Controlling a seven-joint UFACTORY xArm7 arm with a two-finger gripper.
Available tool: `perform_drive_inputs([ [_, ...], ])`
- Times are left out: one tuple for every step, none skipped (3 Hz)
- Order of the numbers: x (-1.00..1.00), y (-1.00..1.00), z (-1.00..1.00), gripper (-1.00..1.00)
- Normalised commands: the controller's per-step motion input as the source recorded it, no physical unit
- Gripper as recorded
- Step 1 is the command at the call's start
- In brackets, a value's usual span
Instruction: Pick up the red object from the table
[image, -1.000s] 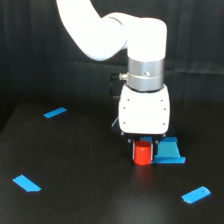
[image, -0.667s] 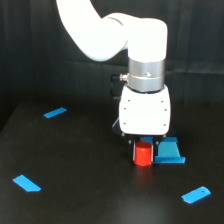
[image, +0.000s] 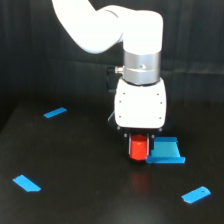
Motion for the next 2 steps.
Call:
perform_drive_inputs([
  [-0.23, 0.07, 1.0, -1.0],
  [-0.16, -0.09, 0.92, -1.0],
])
